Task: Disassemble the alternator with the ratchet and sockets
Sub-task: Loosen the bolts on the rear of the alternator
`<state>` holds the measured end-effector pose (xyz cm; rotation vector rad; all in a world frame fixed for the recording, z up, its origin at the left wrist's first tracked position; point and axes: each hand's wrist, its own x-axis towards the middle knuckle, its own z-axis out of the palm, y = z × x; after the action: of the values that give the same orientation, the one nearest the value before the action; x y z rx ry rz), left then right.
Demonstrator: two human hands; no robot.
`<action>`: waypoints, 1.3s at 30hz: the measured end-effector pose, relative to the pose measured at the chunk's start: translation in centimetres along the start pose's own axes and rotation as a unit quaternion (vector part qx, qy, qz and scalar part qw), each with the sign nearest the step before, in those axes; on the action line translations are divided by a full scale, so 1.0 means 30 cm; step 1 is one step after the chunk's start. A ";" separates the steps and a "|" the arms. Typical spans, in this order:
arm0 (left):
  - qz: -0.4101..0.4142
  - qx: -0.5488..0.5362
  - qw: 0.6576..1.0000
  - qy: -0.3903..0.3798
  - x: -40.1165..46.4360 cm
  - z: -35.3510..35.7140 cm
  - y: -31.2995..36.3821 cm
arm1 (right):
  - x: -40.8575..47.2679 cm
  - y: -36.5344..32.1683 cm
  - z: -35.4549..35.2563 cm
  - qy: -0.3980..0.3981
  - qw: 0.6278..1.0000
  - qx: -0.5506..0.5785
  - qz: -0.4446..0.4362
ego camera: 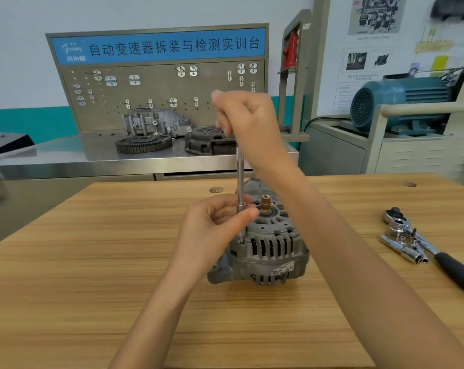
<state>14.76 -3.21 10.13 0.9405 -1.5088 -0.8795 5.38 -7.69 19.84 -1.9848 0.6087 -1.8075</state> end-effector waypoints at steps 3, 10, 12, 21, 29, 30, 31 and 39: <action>0.003 -0.001 1.000 0.000 0.000 0.004 -0.001 | 0.008 -0.007 -0.002 -0.046 0.989 0.128 0.059; 0.022 0.036 0.998 0.041 0.003 0.015 -0.014 | -0.041 -0.014 0.048 0.124 0.859 -0.489 -0.088; 0.021 0.037 0.998 0.049 0.002 0.017 -0.011 | -0.035 -0.021 0.045 0.101 0.880 -0.455 -0.088; 0.003 0.018 1.000 0.013 -0.002 0.002 0.002 | 0.007 -0.008 -0.014 -0.102 0.984 0.128 0.069; 0.007 0.028 0.998 0.047 0.002 0.011 -0.013 | -0.041 -0.011 0.054 0.148 0.924 -0.336 -0.102; 0.008 0.034 0.998 0.049 0.003 0.012 -0.014 | -0.039 -0.013 0.057 0.162 0.906 -0.377 -0.102; 0.009 0.038 0.998 0.050 0.003 0.012 -0.014 | -0.036 -0.013 0.056 0.161 0.911 -0.367 -0.095; -0.011 0.029 0.999 -0.026 0.003 -0.016 -0.002 | -0.008 -0.009 0.001 -0.016 0.989 0.136 0.051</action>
<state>15.22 -3.35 10.19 0.9842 -1.5778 -0.8867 5.42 -7.33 19.78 -1.7655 0.4211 -1.6929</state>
